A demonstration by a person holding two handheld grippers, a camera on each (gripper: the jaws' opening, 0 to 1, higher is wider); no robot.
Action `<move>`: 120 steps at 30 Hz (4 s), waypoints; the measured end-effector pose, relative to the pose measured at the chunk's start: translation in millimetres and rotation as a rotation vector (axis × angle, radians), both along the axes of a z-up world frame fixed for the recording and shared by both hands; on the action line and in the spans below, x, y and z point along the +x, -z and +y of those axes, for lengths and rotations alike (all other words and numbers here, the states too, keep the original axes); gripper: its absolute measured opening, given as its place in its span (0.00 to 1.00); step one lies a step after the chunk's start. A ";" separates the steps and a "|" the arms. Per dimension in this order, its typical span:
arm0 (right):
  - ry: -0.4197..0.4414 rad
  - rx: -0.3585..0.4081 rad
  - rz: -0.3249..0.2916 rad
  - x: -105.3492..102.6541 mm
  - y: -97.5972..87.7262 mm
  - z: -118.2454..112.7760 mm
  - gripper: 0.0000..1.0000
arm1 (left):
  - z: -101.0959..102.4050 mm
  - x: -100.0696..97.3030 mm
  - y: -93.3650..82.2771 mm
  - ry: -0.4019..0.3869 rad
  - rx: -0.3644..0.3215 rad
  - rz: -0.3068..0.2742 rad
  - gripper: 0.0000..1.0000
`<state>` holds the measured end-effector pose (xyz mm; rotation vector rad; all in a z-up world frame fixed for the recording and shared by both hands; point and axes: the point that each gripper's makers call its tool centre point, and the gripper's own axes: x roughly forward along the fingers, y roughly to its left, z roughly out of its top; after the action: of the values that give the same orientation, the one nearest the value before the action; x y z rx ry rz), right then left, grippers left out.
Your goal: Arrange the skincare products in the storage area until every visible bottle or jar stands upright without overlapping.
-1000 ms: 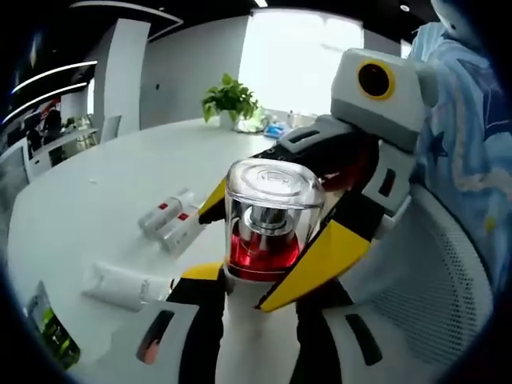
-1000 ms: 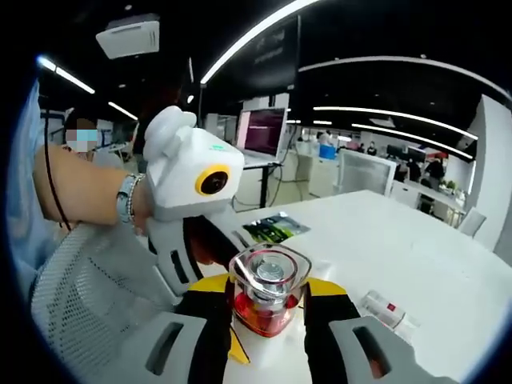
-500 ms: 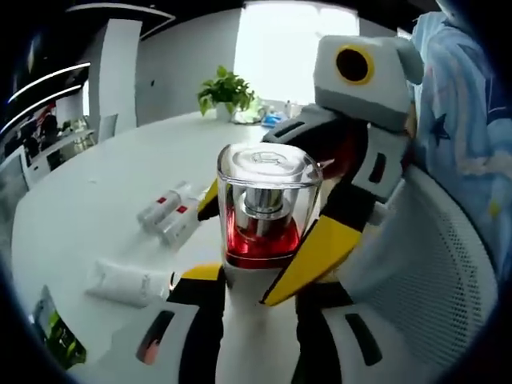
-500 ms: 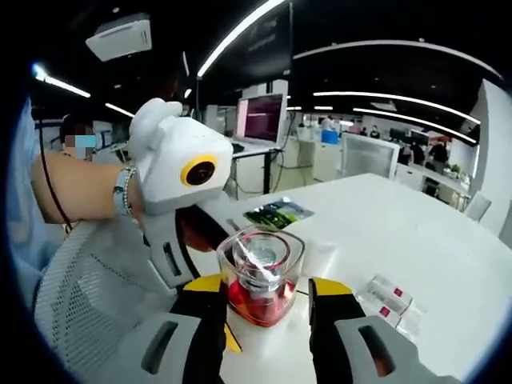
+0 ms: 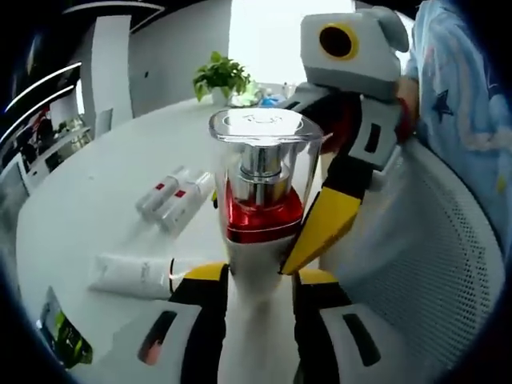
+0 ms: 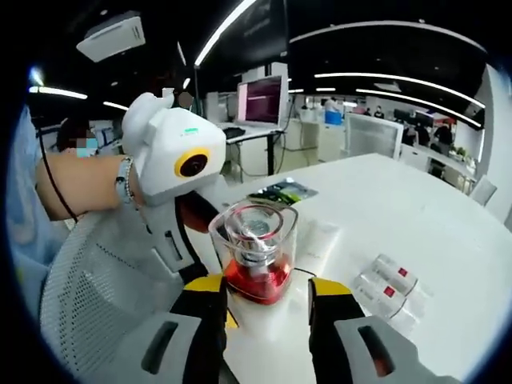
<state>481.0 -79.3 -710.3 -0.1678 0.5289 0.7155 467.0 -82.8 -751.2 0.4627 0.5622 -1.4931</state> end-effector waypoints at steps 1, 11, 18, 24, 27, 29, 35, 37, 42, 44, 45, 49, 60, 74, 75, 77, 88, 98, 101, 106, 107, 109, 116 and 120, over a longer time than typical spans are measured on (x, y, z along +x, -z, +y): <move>-0.001 0.000 0.005 0.0 0.2 -0.8 0.35 | 0.1 0.0 0.7 0.001 0.003 -0.002 0.31; -0.011 -0.079 -0.042 1.6 -2.0 -30.6 0.33 | 0.9 1.4 1.0 -0.020 0.014 0.016 0.22; 0.019 -0.164 -0.047 4.9 4.9 -52.5 0.15 | -1.0 10.1 -1.8 -0.065 0.003 -0.016 0.15; 0.018 -0.105 -0.008 5.5 5.0 -48.2 0.17 | -4.8 21.4 -7.9 -0.101 -0.025 -0.078 0.15; 0.006 -0.097 0.017 3.6 6.8 -46.3 0.15 | -9.1 24.1 -13.5 -0.114 -0.054 -0.099 0.17; 0.010 -0.059 0.070 1.3 8.7 -42.4 0.14 | -12.5 22.9 -15.1 -0.112 -0.065 -0.102 0.20; 0.041 -0.087 0.080 2.3 16.6 -47.7 0.06 | -22.2 22.3 -13.7 -0.095 -0.054 -0.171 0.26; 0.038 -0.107 0.059 1.2 16.8 -47.9 0.06 | -23.8 22.9 -13.0 -0.098 -0.056 -0.173 0.27; 0.059 -0.132 0.049 1.4 19.6 -50.2 0.05 | -27.3 30.7 -11.1 -0.121 -0.043 -0.228 0.22; 0.071 -0.123 0.042 3.8 17.7 -49.8 0.07 | -28.7 32.5 -9.8 -0.127 -0.036 -0.236 0.21; 0.078 -0.122 0.034 5.2 16.4 -50.0 0.08 | -29.6 34.2 -10.3 -0.137 -0.040 -0.241 0.21; 0.084 -0.126 0.027 6.6 16.0 -50.6 0.07 | -29.4 35.5 -9.4 -0.136 -0.028 -0.276 0.21; 0.135 -0.112 0.023 12.0 17.3 -54.7 0.07 | -32.1 40.7 -9.5 -0.165 -0.038 -0.302 0.20; 0.182 -0.073 0.040 17.8 18.8 -59.2 0.06 | -34.3 45.3 -7.6 -0.171 -0.031 -0.327 0.17; 0.182 -0.074 0.038 18.0 18.7 -59.3 0.06 | -34.6 45.7 -7.7 -0.173 -0.032 -0.325 0.17; 0.183 -0.080 0.031 18.5 18.2 -59.9 0.06 | -35.1 46.4 -7.7 -0.176 -0.033 -0.326 0.17; 0.188 -0.087 0.024 19.7 17.7 -61.1 0.06 | -36.4 47.1 -7.4 -0.182 -0.035 -0.326 0.17; 0.203 -0.113 0.075 19.1 25.7 -75.3 0.12 | -3.3 44.4 7.8 -0.168 0.086 -0.201 0.25; 0.216 -0.122 0.074 19.4 22.8 -85.5 0.12 | 7.8 50.7 9.7 -0.240 0.099 -0.118 0.26; 0.260 -0.089 0.079 23.4 14.0 -105.1 0.13 | 25.8 62.9 12.2 -0.318 0.133 -0.101 0.24; 0.269 -0.062 0.084 24.8 11.9 -106.8 0.12 | 27.2 65.2 11.4 -0.329 0.132 -0.100 0.24; 0.231 -0.060 0.096 26.6 11.8 -111.5 0.14 | 28.6 67.4 9.0 -0.350 0.120 -0.081 0.24; 0.147 -0.175 0.080 50.2 23.5 -137.2 0.21 | 31.1 63.3 9.4 -0.366 0.119 -0.042 0.21; 0.085 -0.225 0.082 65.3 34.9 -143.7 0.22 | 30.7 58.7 11.9 -0.360 0.128 -0.018 0.21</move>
<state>546.3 -222.9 -745.2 -0.3244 0.6914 0.5812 525.8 -52.2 -763.1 0.4466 0.6901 -1.1127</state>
